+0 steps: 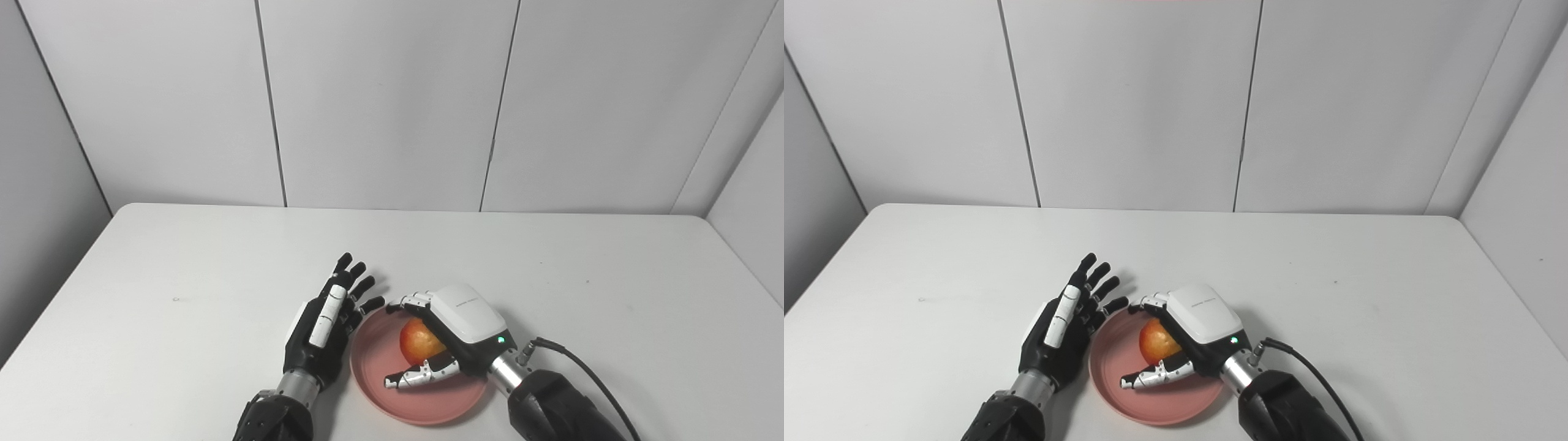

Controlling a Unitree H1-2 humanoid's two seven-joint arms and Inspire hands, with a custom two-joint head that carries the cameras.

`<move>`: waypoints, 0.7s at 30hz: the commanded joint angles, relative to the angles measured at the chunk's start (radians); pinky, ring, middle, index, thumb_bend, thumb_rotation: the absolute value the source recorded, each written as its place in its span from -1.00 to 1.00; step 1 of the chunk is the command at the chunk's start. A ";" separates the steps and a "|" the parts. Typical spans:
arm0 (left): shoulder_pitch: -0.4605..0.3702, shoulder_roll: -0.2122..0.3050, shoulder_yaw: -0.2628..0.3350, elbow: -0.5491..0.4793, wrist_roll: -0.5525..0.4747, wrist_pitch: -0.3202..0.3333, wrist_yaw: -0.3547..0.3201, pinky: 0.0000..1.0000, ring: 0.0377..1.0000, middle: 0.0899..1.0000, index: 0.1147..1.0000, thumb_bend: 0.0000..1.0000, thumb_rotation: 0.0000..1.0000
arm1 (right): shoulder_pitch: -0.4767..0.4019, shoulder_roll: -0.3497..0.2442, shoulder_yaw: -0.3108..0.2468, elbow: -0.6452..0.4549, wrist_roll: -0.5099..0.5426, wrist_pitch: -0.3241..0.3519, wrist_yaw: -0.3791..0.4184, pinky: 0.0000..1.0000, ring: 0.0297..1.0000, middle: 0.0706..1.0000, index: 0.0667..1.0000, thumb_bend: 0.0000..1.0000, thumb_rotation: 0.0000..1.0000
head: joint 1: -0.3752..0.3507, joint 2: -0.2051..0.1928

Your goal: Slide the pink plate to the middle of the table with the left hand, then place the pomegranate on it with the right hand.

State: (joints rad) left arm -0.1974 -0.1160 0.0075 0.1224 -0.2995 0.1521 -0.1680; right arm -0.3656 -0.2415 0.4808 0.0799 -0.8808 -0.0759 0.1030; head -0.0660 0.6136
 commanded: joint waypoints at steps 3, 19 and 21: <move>-0.012 0.002 -0.005 -0.007 0.005 0.008 0.002 0.60 0.88 0.93 1.00 0.69 0.34 | -0.033 -0.004 -0.025 -0.031 0.017 -0.041 -0.037 0.37 0.48 0.54 0.42 0.53 0.52 | 0.002 -0.001; -0.028 0.025 -0.012 0.013 0.100 -0.108 0.018 0.78 0.88 0.94 1.00 0.59 0.36 | 0.041 0.072 -0.200 -0.014 0.328 -0.222 -0.223 0.28 0.49 0.58 0.50 0.50 0.81 | 0.003 0.001; -0.031 0.030 -0.008 0.015 0.113 -0.128 0.022 0.83 0.90 0.95 1.00 0.58 0.34 | 0.057 0.089 -0.229 -0.011 0.404 -0.240 -0.218 0.36 0.53 0.61 0.55 0.54 0.89 | 0.004 0.004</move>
State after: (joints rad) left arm -0.1982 -0.0927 -0.0026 0.1444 -0.2000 0.0624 -0.1572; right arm -0.2883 -0.1605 0.2697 0.0872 -0.5294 -0.2637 -0.0936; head -0.0629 0.6182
